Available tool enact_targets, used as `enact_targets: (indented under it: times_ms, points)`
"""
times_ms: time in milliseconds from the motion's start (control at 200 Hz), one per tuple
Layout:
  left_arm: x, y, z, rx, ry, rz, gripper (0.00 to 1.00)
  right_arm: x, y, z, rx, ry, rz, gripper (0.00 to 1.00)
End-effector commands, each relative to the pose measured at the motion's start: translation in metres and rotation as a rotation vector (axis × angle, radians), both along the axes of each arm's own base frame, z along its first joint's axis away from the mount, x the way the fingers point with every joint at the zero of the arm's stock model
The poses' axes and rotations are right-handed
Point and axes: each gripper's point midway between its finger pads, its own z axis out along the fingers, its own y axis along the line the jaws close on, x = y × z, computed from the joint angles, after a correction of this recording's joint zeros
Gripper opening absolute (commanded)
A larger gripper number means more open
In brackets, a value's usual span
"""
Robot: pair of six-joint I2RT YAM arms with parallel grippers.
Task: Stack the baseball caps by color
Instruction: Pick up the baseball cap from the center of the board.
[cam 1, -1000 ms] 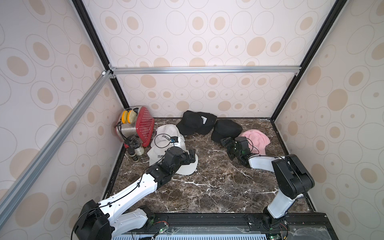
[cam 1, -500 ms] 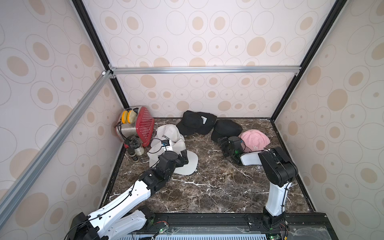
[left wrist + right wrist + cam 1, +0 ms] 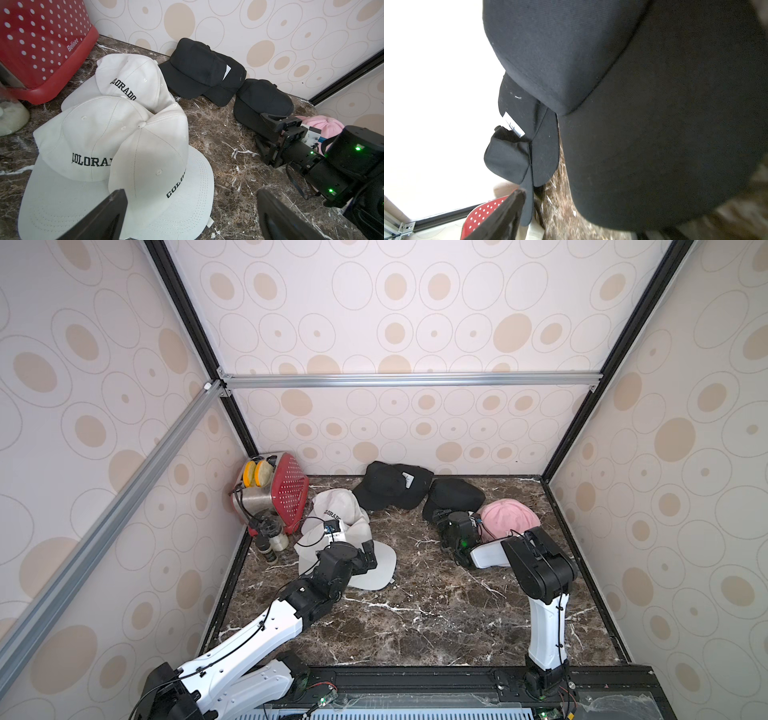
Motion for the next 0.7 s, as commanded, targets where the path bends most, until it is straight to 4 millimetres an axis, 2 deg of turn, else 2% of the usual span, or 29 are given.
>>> enact_targets:
  times_ms: [0,100,235,371,436,696]
  points:
    - [0.001,0.006,-0.003,0.029,0.002,0.018,0.99,-0.001,-0.010,-0.032,-0.080,0.057,-0.052,0.78]
    - [0.001,0.007,-0.004,0.033,0.002,0.021,0.99,0.005,-0.011,-0.034,-0.088,0.042,-0.069,0.71]
    - [0.001,0.008,-0.005,0.038,0.004,0.025,0.99,0.012,-0.005,-0.033,-0.073,0.000,-0.053,0.56]
    - [0.002,0.006,-0.006,0.037,0.006,0.022,0.99,0.013,-0.002,-0.026,-0.088,-0.033,-0.037,0.28]
    - [0.003,0.005,-0.007,0.037,0.009,0.017,0.99,0.013,-0.003,-0.021,-0.098,-0.055,-0.030,0.20]
    - [0.004,0.002,-0.006,0.028,0.009,0.003,0.99,0.001,-0.006,-0.008,-0.100,-0.089,-0.011,0.07]
